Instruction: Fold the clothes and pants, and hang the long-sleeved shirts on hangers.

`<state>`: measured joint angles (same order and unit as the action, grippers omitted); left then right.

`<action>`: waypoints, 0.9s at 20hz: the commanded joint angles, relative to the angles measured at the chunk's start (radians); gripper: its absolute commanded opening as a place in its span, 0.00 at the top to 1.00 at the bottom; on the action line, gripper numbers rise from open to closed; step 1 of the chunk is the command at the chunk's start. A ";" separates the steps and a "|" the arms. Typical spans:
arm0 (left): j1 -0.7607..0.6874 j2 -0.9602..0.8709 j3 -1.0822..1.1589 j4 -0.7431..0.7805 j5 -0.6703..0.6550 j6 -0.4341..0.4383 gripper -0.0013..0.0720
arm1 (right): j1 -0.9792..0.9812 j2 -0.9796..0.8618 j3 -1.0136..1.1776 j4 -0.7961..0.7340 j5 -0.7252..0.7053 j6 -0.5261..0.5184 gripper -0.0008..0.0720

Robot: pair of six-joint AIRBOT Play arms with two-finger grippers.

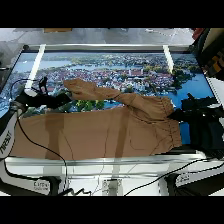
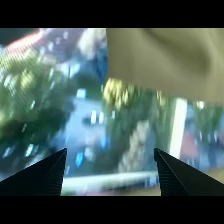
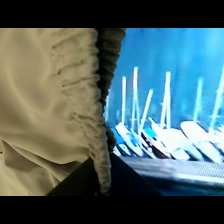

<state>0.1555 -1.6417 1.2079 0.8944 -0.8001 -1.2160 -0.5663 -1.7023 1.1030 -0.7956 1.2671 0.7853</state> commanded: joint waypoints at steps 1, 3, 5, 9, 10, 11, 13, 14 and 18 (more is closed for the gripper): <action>-0.033 -0.085 0.046 -0.029 0.127 0.000 0.14 | 0.000 0.000 0.000 0.006 0.008 -0.003 0.95; -0.040 -0.145 0.123 -0.029 0.127 0.000 0.14 | 0.000 0.000 0.000 0.006 0.008 -0.003 0.95; -0.049 -0.207 0.204 -0.029 0.127 -0.001 0.15 | 0.000 0.000 0.000 0.006 0.008 -0.003 0.95; -0.075 -0.291 0.304 -0.028 0.127 0.000 0.45 | 0.000 0.000 0.000 0.006 0.008 -0.003 0.95; -0.079 -0.295 0.308 -0.028 0.127 0.001 0.63 | 0.000 0.000 0.000 0.005 0.008 -0.003 0.95; -0.082 -0.295 0.309 -0.029 0.126 0.001 0.77 | 0.000 0.000 0.000 0.005 0.009 -0.002 0.95; -0.084 -0.285 0.315 -0.029 0.121 0.001 0.96 | 0.000 0.001 0.000 0.006 0.009 -0.002 0.95; -0.084 -0.270 0.325 -0.029 0.115 0.014 0.96 | 0.000 0.001 0.000 0.009 0.011 -0.002 0.95; -0.078 -0.135 0.393 -0.010 0.076 0.199 0.96 | -0.002 0.031 0.000 0.013 0.010 -0.002 0.95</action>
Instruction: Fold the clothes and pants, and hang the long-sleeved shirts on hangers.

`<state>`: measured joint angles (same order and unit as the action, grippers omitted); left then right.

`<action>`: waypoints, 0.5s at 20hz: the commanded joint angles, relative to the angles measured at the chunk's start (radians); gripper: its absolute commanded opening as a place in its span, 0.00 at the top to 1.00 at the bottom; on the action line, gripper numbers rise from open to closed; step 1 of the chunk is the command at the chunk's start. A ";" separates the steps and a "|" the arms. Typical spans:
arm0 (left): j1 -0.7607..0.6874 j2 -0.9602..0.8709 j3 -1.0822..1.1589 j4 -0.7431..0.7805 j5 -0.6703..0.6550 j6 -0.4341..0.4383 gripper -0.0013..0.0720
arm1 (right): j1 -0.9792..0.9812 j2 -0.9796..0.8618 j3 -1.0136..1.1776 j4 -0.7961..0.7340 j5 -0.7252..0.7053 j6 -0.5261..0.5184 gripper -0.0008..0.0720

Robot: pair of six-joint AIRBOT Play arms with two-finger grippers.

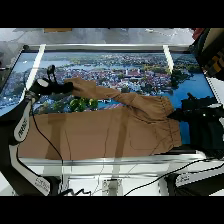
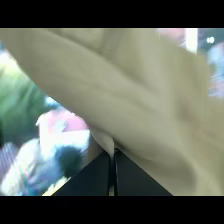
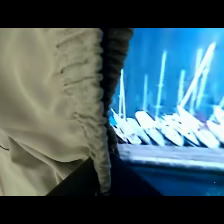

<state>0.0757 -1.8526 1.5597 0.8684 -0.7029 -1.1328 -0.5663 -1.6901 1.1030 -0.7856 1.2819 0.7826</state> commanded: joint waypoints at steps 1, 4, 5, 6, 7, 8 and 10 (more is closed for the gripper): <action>0.001 0.126 0.052 0.033 -0.019 0.144 0.96 | -0.001 0.037 0.000 0.002 -0.019 0.001 0.95; 0.001 0.279 0.070 0.081 0.000 0.181 0.96 | -0.001 0.098 0.000 -0.005 -0.092 0.020 0.95; 0.001 0.322 0.070 0.102 0.012 0.180 0.96 | -0.001 0.117 0.000 -0.005 -0.108 0.020 0.95; 0.001 0.362 0.070 0.128 0.022 0.180 0.96 | -0.001 0.132 0.000 -0.008 -0.118 0.020 0.95; 0.001 0.394 0.070 0.160 0.029 0.180 0.96 | -0.002 0.140 0.000 -0.012 -0.123 0.021 0.95; 0.001 0.425 0.070 0.204 0.030 0.180 0.96 | -0.001 0.144 0.000 -0.025 -0.123 0.031 0.95; 0.001 0.471 0.070 0.307 0.029 0.171 0.96 | -0.001 0.144 0.000 -0.068 -0.123 0.063 0.95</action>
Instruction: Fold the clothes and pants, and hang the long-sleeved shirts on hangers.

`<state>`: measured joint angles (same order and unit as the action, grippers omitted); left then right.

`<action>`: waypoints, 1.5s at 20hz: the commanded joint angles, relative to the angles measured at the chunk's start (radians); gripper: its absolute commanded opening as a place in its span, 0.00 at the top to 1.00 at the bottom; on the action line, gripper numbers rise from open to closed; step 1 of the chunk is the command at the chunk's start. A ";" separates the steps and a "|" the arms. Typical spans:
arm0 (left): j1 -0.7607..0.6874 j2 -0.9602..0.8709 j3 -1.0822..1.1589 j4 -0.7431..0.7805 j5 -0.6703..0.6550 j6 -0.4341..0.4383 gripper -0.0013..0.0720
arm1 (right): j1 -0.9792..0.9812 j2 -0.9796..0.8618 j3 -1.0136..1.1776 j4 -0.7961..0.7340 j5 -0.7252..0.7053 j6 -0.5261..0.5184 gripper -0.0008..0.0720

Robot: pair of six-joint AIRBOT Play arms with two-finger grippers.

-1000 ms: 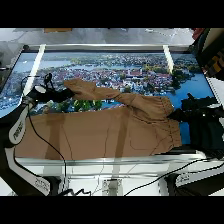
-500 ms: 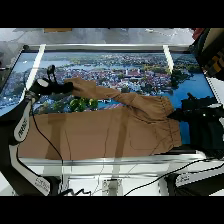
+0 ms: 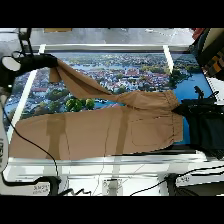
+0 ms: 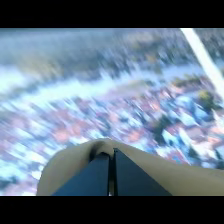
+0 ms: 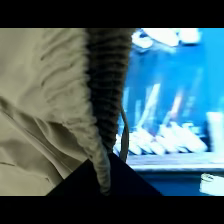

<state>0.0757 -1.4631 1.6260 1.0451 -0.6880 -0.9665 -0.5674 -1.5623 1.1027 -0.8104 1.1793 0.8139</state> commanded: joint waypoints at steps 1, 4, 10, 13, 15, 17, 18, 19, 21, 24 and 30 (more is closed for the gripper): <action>0.001 0.100 0.003 0.185 0.014 -0.017 0.96 | 0.000 0.016 0.001 -0.062 -0.020 0.041 0.95; 0.000 0.143 0.003 0.360 -0.017 -0.143 0.96 | 0.000 0.016 0.001 -0.078 -0.013 0.042 0.95; 0.000 0.148 0.003 0.507 -0.404 -0.270 0.96 | 0.000 0.016 0.001 -0.080 -0.012 0.041 0.95; -0.001 0.100 0.003 0.497 -0.654 -0.284 0.96 | 0.000 0.016 0.001 -0.080 -0.013 0.041 0.95; -0.002 0.045 0.003 0.463 -0.788 -0.306 0.96 | 0.000 0.016 0.001 -0.080 -0.013 0.041 0.95; -0.002 -0.029 0.003 0.427 -0.869 -0.305 0.96 | 0.000 0.016 0.001 -0.082 -0.016 0.040 0.95; -0.004 -0.069 0.003 0.430 -0.866 -0.299 0.96 | 0.000 0.016 0.001 -0.085 -0.020 0.040 0.95; -0.005 -0.112 0.003 0.431 -0.850 -0.254 0.96 | 0.000 0.016 0.001 -0.085 -0.022 0.039 0.95; -0.008 -0.188 0.003 0.436 -0.746 -0.168 0.96 | 0.000 0.016 0.001 -0.086 -0.029 0.037 0.95; -0.008 -0.248 0.003 0.435 -0.466 -0.217 0.96 | 0.000 0.016 0.001 -0.088 -0.053 0.037 0.95; -0.011 -0.253 0.003 0.445 -0.162 -0.224 0.47 | 0.000 0.016 0.000 -0.088 -0.077 0.037 0.95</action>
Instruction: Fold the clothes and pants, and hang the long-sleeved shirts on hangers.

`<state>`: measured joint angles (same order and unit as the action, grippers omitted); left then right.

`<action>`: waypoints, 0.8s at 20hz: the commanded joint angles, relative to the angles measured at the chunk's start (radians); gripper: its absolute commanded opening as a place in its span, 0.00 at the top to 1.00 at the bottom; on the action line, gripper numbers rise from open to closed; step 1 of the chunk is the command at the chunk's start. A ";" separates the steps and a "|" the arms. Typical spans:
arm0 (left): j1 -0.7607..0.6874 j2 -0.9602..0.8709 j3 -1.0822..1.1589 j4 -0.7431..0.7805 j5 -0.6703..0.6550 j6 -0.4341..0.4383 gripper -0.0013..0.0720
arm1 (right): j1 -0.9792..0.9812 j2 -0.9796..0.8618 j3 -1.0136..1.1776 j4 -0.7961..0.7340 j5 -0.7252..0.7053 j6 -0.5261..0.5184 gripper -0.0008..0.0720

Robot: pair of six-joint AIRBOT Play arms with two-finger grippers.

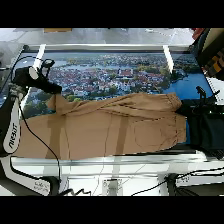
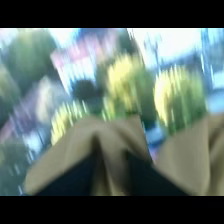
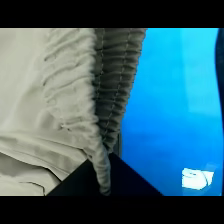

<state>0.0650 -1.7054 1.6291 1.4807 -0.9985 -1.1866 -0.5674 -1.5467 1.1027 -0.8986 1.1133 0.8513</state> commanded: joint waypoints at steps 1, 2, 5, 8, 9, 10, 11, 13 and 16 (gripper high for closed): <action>0.001 -0.011 0.000 0.031 0.147 -0.008 0.18 | 0.000 0.001 0.001 0.000 -0.011 0.000 0.95; 0.001 -0.008 0.000 0.058 0.139 -0.040 0.16 | 0.000 0.001 0.001 0.000 -0.010 0.000 0.95; 0.024 0.008 0.000 0.076 0.039 -0.153 0.20 | 0.000 0.001 0.001 0.000 -0.008 0.000 0.95; 0.098 0.011 0.000 0.064 -0.131 -0.155 0.23 | 0.000 0.001 0.001 0.000 -0.006 0.000 0.95; 0.135 0.011 0.000 0.037 -0.179 -0.156 0.23 | 0.000 0.001 0.001 0.000 -0.007 0.000 0.95; 0.177 0.011 0.000 -0.003 -0.220 -0.157 0.23 | 0.000 0.001 0.001 0.000 -0.008 0.000 0.95; 0.216 0.011 -0.002 -0.054 -0.245 -0.156 0.23 | 0.000 0.001 0.001 0.000 -0.009 0.000 0.95; 0.290 0.011 -0.015 -0.187 -0.272 -0.150 0.23 | 0.000 0.001 0.001 0.000 -0.008 0.000 0.95; 0.354 0.011 -0.066 -0.274 -0.294 -0.130 0.23 | 0.000 0.001 0.001 0.000 -0.006 0.000 0.95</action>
<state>0.3496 -1.6955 1.5955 1.3231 -1.2373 -1.3308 -0.5674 -1.5467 1.1027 -0.8986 1.1053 0.8509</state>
